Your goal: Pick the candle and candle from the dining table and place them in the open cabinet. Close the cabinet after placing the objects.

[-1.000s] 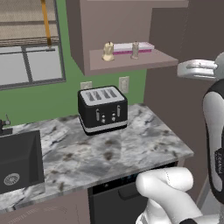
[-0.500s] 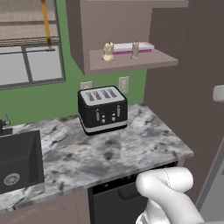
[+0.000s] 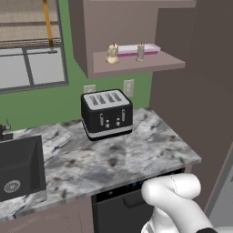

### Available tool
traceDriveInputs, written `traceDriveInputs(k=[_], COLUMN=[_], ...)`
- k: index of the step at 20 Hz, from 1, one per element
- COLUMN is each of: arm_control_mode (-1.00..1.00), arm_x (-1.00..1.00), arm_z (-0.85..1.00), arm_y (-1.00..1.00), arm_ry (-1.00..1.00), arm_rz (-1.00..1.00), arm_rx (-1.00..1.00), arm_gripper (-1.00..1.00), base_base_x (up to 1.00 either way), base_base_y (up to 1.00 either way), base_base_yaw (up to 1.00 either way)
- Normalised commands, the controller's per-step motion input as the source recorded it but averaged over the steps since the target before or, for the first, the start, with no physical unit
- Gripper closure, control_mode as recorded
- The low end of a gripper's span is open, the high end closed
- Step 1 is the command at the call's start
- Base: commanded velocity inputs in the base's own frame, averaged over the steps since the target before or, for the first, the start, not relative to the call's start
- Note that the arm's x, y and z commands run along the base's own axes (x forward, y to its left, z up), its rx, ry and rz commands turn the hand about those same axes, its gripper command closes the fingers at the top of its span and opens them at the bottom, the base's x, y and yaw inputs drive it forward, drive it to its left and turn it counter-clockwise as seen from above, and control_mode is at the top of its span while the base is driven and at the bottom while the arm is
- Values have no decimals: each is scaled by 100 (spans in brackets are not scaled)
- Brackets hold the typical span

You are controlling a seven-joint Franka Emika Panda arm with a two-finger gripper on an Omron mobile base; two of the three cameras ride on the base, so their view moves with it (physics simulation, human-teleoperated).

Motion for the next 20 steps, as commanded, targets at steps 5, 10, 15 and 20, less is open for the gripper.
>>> traceDriveInputs(k=[5,10,15,20], arm_control_mode=[-100,-100,-100,-100], arm_x=[-30,-13,-4,8], arm_z=[-34,-40,-33,-8], arm_y=[-48,-39,-36,-27], arm_ry=[-12,-9,-8,-8], arm_rz=[0,0,0,1], arm_rx=[-4,-3,-2,0], arm_gripper=[-100,-100,-100,-100], base_base_x=[0,0,0,0], base_base_y=[0,0,0,0], base_base_yaw=[0,0,0,0])
